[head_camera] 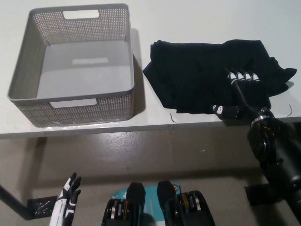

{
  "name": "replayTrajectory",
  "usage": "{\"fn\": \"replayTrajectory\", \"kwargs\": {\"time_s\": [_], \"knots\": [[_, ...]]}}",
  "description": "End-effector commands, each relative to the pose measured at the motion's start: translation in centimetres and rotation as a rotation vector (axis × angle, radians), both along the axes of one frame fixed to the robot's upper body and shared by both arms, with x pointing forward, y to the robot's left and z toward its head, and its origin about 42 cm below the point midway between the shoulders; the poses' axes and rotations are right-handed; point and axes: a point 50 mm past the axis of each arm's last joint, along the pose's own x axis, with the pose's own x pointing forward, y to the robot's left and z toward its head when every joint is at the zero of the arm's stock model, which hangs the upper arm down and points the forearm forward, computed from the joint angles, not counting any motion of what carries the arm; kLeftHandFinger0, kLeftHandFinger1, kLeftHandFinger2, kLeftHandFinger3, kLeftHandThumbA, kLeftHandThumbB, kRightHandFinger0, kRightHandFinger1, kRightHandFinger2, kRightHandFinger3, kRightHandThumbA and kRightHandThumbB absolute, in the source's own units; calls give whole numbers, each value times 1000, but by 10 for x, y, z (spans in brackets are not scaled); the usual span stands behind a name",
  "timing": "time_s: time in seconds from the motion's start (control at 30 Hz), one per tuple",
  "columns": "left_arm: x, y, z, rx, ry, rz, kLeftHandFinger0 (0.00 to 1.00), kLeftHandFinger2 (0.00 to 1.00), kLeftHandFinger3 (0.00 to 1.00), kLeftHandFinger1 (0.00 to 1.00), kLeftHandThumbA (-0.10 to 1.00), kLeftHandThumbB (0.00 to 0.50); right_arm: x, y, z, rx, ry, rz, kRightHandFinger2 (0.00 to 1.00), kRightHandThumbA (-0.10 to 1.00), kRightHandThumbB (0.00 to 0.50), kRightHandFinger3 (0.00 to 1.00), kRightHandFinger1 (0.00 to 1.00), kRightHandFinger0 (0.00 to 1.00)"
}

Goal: Use the right hand to pick up a t shirt on the right hand side and place it into a contianer on the left side

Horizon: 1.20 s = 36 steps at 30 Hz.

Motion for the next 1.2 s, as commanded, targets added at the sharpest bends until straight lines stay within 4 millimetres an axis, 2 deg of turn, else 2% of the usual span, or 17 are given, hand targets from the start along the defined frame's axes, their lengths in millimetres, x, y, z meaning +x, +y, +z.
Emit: {"fn": "replayTrajectory", "kwargs": {"time_s": [0.0, 0.2, 0.23, 0.5, 0.67, 0.7, 0.73, 0.83, 0.87, 0.9, 0.93, 0.97, 1.0, 1.03, 1.07, 1.1, 1.17], "knots": [[5, 0, 12, 24, -66, -32, 1000, 1000, 1000, 1000, 946, 243, 18, 6, 25, 27, -57, -23, 1000, 1000, 500, 1000, 1000, 1000], [4, -2, 11, 24, -61, -35, 1000, 983, 1000, 986, 946, 240, 29, 11, 17, 38, -58, -25, 1000, 1000, 500, 1000, 1000, 1000], [4, -3, 10, 27, -59, -38, 1000, 984, 1000, 986, 947, 221, 30, 12, 14, 41, -57, -26, 1000, 1000, 500, 1000, 1000, 1000], [1, -8, 7, 5, -49, -45, 1000, 984, 1000, 995, 936, 234, 33, 21, 0, 101, -52, -23, 1000, 1000, 500, 1000, 1000, 1000], [1, -7, 8, 2, -52, -42, 1000, 994, 1000, 1000, 944, 264, 30, 20, -6, 166, -81, -24, 1000, 987, 494, 1000, 1000, 1000], [1, -7, 8, 4, -52, -41, 1000, 992, 1000, 1000, 947, 264, 30, 18, -8, 196, -85, -27, 1000, 965, 488, 1000, 1000, 1000], [1, -8, 9, 3, -55, -47, 1000, 997, 1000, 1000, 944, 248, 27, 16, -10, 289, -100, -30, 1000, 812, 477, 1000, 1000, 1000], [1, -9, 9, 2, -56, -51, 1000, 998, 1000, 1000, 948, 252, 26, 11, -13, 384, -104, -61, 1000, 667, 480, 1000, 1000, 1000], [1, -9, 9, 0, -56, -51, 1000, 998, 1000, 1000, 941, 248, 25, 9, -14, 457, -123, -68, 1000, 473, 415, 1000, 1000, 1000], [1, -8, 9, 4, -55, -54, 1000, 1000, 1000, 1000, 933, 239, 23, 7, -14, 658, -227, -95, 566, -58, 229, 601, 461, 332], [2, -9, 9, 4, -56, -54, 1000, 1000, 1000, 1000, 926, 233, 23, 6, -13, 727, -237, -110, 484, -98, 180, 458, 171, 13], [2, -9, 9, 4, -55, -53, 1000, 1000, 1000, 1000, 925, 233, 24, 5, -13, 734, -238, -110, 616, -100, 149, 593, 198, 1], [2, -9, 9, 4, -55, -52, 1000, 1000, 1000, 1000, 924, 233, 24, 6, -13, 737, -239, -109, 678, -100, 147, 664, 232, 0], [2, -8, 9, 16, -55, -53, 1000, 1000, 1000, 1000, 937, 243, 25, 5, -10, 760, -208, -98, 594, -100, 142, 590, 161, 0], [2, -8, 9, 21, -55, -53, 1000, 1000, 1000, 1000, 947, 242, 25, 4, -9, 773, -197, -93, 556, -100, 140, 554, 163, 0], [2, -7, 9, 19, -56, -53, 1000, 1000, 1000, 1000, 946, 245, 25, 7, -8, 792, -199, -90, 628, -100, 161, 614, 226, 0], [0, -8, 8, 12, -50, -55, 1000, 1000, 1000, 1000, 934, 242, 22, 8, -8, 829, -206, -94, 688, -100, 151, 662, 336, 0]]}}
